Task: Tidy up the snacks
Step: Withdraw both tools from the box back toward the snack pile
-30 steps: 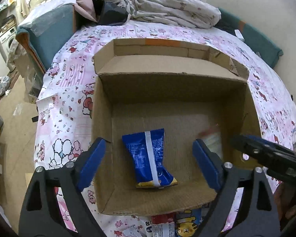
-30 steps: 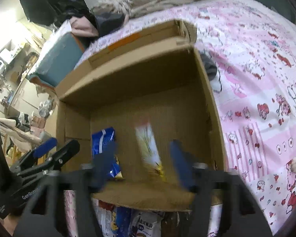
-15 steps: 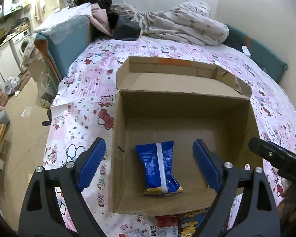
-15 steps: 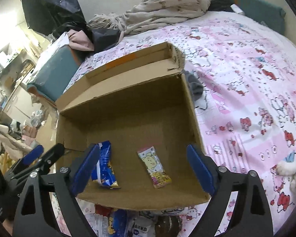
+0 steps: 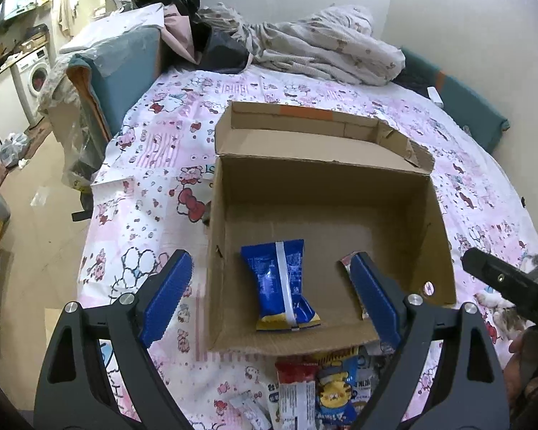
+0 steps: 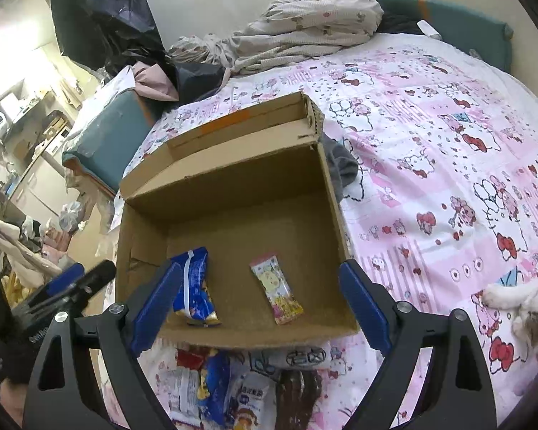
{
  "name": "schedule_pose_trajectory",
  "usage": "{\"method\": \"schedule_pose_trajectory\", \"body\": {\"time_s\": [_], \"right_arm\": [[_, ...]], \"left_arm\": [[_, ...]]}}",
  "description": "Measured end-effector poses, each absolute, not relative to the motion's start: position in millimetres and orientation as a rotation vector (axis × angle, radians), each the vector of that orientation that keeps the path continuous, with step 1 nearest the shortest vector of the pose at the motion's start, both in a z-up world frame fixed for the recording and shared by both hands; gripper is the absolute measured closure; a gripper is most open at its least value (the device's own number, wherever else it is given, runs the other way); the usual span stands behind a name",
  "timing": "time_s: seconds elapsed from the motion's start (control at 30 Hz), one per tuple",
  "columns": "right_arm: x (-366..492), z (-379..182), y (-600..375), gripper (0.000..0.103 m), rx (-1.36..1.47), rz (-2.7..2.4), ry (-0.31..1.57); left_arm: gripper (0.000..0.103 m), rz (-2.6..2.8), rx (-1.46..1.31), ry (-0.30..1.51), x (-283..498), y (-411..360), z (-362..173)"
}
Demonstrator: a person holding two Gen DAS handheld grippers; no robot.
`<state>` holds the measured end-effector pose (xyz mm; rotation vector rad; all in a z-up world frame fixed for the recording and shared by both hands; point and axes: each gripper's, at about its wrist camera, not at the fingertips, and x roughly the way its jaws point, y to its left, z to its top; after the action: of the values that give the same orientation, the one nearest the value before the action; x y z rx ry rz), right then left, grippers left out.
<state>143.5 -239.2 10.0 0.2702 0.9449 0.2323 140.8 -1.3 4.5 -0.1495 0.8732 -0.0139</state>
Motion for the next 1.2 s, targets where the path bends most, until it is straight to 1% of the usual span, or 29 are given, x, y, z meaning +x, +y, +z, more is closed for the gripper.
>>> {"method": "schedule_pose_trajectory", "body": {"time_s": [0.3, 0.37, 0.43, 0.47, 0.7, 0.83, 1.2], "right_arm": [[111.1, 7.8, -241.8, 0.011, 0.262, 0.201, 0.963], [106.5, 8.5, -240.3, 0.011, 0.259, 0.207, 0.966], [101.6, 8.8, -238.5, 0.011, 0.26, 0.217, 0.965], [98.7, 8.5, -237.8, 0.011, 0.26, 0.219, 0.966], [79.1, -5.0, -239.2, 0.011, 0.275, 0.209, 1.02], [70.7, -9.0, -237.7, 0.011, 0.238, 0.187, 1.034], [62.1, -7.8, -234.2, 0.011, 0.226, 0.2, 1.017]], "left_arm": [[0.015, 0.011, -0.167, 0.883, 109.3, 13.7, 9.3], [0.011, 0.016, -0.169, 0.877, 100.3, 15.5, 11.1], [0.003, 0.022, -0.174, 0.874, 93.8, 17.1, 12.1], [0.003, 0.022, -0.181, 0.874, 89.5, 18.3, 11.8], [0.002, 0.041, -0.191, 0.93, 71.1, 21.5, 2.3], [0.002, 0.046, -0.194, 0.97, 62.4, 22.4, -5.2], [0.002, 0.067, -0.199, 1.012, 49.7, 24.1, -17.2]]}}
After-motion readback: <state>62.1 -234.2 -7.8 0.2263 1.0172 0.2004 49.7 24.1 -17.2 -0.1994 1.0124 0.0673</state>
